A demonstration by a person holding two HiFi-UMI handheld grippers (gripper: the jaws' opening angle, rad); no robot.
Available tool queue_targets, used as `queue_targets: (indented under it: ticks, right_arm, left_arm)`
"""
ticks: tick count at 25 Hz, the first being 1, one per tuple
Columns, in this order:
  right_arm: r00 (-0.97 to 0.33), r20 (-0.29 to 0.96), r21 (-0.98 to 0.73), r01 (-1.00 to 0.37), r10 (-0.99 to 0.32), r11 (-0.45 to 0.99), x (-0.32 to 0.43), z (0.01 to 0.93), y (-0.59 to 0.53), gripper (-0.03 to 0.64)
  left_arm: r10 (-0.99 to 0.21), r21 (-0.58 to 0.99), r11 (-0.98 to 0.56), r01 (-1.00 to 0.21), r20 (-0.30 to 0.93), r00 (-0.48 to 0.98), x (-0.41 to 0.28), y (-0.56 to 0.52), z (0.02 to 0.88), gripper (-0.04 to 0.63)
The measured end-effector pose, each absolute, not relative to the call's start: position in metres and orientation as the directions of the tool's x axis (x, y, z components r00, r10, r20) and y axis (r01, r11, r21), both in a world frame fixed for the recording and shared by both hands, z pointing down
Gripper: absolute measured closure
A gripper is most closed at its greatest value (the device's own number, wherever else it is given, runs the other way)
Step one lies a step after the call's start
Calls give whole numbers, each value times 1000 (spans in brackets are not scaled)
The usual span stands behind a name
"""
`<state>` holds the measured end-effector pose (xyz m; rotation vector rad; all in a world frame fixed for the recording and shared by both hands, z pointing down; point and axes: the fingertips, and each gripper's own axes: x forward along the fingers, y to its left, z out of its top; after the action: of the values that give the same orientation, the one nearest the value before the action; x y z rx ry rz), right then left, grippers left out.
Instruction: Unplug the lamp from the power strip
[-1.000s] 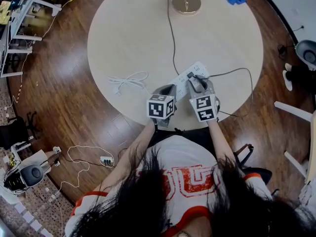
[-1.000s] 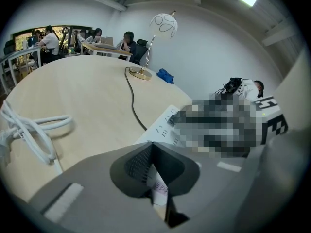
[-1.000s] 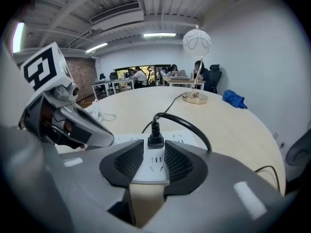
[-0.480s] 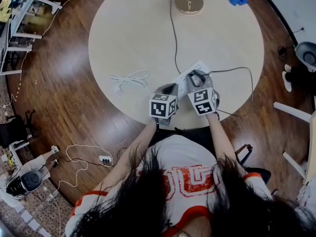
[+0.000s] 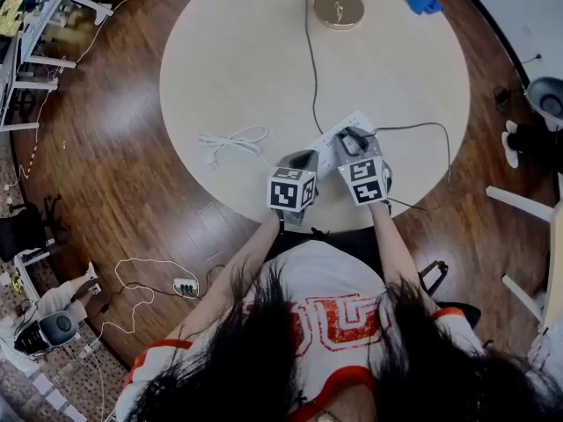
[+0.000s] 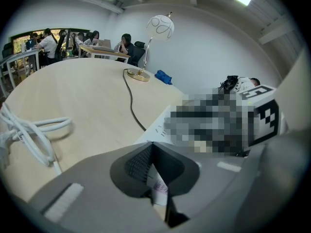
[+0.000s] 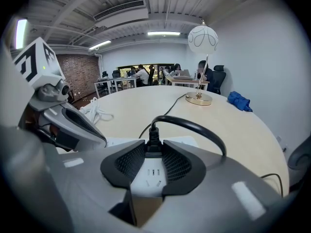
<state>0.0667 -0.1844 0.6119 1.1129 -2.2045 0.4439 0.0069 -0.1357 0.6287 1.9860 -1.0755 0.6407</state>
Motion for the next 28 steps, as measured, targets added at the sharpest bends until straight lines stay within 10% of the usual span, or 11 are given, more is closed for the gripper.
queue_targets:
  ticks: [13, 18, 28]
  right_arm:
    - [-512, 614, -245, -847, -601, 471, 84, 610, -175, 500]
    - [-607, 390, -459, -780, -692, 425, 87, 556, -192, 500]
    - [-436, 472, -315, -895, -766, 316, 150, 546, -203, 499]
  left_arm:
    - [-457, 396, -360, -845, 715, 529, 11, -133, 627, 595]
    - [-455, 385, -374, -844, 716, 529, 12, -133, 628, 595]
    - [-444, 400, -374, -837, 715, 541, 13, -133, 629, 595]
